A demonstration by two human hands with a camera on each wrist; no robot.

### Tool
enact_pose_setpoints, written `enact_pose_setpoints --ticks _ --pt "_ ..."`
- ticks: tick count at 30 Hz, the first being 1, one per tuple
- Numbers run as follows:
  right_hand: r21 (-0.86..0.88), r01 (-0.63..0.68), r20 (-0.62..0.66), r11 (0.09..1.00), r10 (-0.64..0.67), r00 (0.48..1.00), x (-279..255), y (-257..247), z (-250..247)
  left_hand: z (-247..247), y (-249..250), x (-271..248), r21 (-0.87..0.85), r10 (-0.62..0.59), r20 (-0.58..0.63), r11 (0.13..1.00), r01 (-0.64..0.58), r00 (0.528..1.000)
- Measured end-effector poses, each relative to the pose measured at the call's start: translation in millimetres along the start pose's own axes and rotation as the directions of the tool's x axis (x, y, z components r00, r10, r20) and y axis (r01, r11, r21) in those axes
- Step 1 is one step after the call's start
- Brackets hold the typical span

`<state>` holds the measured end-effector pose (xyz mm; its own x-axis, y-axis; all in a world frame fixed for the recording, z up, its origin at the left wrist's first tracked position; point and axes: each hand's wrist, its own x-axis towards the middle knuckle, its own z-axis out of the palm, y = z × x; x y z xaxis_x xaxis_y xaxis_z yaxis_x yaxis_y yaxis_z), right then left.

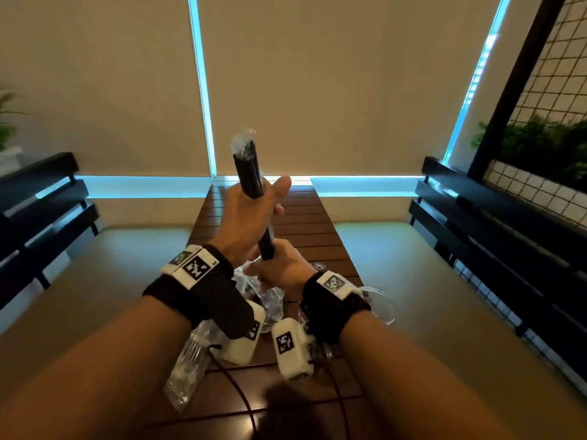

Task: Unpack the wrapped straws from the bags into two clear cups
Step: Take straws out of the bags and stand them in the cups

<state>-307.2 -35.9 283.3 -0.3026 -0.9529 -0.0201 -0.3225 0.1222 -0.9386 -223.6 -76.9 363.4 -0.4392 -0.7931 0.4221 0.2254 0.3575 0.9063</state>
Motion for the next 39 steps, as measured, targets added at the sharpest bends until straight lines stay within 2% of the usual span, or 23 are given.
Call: enact_pose_setpoints --ticks 2,4,5,8,11,14,17,19,21,23,25,26,27,29,30,34,36,37,39 --pt "-0.156 -0.003 -0.039 0.988 -0.003 0.999 -5 5 -17 14 0 -10 -0.011 0.008 0.032 1.000 -0.007 0.999" --pt "-0.411 0.040 -0.063 0.911 -0.071 0.995 -19 8 -38 24 -5 -14 -0.043 -0.004 0.042 0.999 0.006 0.999" --pt "-0.444 0.066 -0.078 0.893 -0.112 0.991 -25 9 -47 27 -9 -15 -0.052 -0.014 0.033 0.999 0.016 0.999" --pt "-0.421 0.163 -0.102 0.892 -0.225 0.969 -45 15 -71 45 -27 -25 -0.083 -0.051 0.063 0.995 0.056 0.997" --pt "-0.438 0.159 -0.123 0.885 -0.235 0.964 -54 28 -77 66 -49 -37 -0.114 -0.103 0.117 0.987 0.117 0.988" --pt "-0.497 0.178 -0.171 0.849 -0.297 0.939 -59 47 -80 82 -68 -41 -0.145 -0.192 0.110 0.967 0.207 0.975" --pt "-0.539 0.136 -0.201 0.831 -0.283 0.938 -54 62 -79 89 -83 -43 -0.077 -0.190 0.192 0.975 0.208 0.963" --pt "-0.605 0.107 -0.197 0.789 -0.278 0.940 -49 70 -76 88 -93 -42 -0.024 -0.214 0.273 0.973 0.229 0.938" --pt "-0.612 0.097 -0.202 0.785 -0.274 0.940 -43 76 -72 84 -100 -41 0.075 -0.238 0.322 0.971 0.226 0.916" --pt "-0.613 0.058 -0.215 0.788 -0.238 0.947 -36 81 -69 80 -107 -37 0.190 -0.236 0.309 0.965 0.183 0.922" --pt "-0.624 0.010 -0.192 0.782 -0.165 0.967 -29 88 -66 76 -105 -33 0.336 -0.161 0.217 0.938 0.081 0.963" --pt "-0.618 -0.016 -0.184 0.786 -0.124 0.975 -29 91 -65 74 -103 -32 0.406 -0.056 0.179 0.914 -0.022 0.982" --pt "-0.596 -0.027 -0.182 0.802 -0.102 0.978 -28 96 -64 72 -101 -30 0.447 0.069 0.186 0.882 -0.148 0.980" --pt "-0.563 -0.037 -0.189 0.826 -0.085 0.978 -27 105 -62 67 -99 -26 0.505 0.240 0.287 0.785 -0.359 0.927" --pt "-0.564 -0.044 -0.187 0.825 -0.075 0.979 -27 107 -60 66 -100 -25 0.537 0.248 0.351 0.737 -0.411 0.903" --pt "-0.591 0.003 -0.134 0.806 -0.102 0.986 -24 104 -56 65 -131 -20 0.664 0.085 0.509 0.593 -0.454 0.856" --pt "-0.617 0.041 -0.078 0.786 -0.113 0.991 -24 100 -55 65 -151 -24 0.676 0.028 0.622 0.486 -0.554 0.783" --pt "-0.605 0.049 -0.076 0.795 -0.119 0.990 -24 101 -55 65 -162 -26 0.664 0.024 0.649 0.469 -0.582 0.760" --pt "-0.547 0.010 -0.121 0.837 -0.091 0.989 -25 105 -57 63 -171 -27 0.645 0.054 0.632 0.516 -0.564 0.773"
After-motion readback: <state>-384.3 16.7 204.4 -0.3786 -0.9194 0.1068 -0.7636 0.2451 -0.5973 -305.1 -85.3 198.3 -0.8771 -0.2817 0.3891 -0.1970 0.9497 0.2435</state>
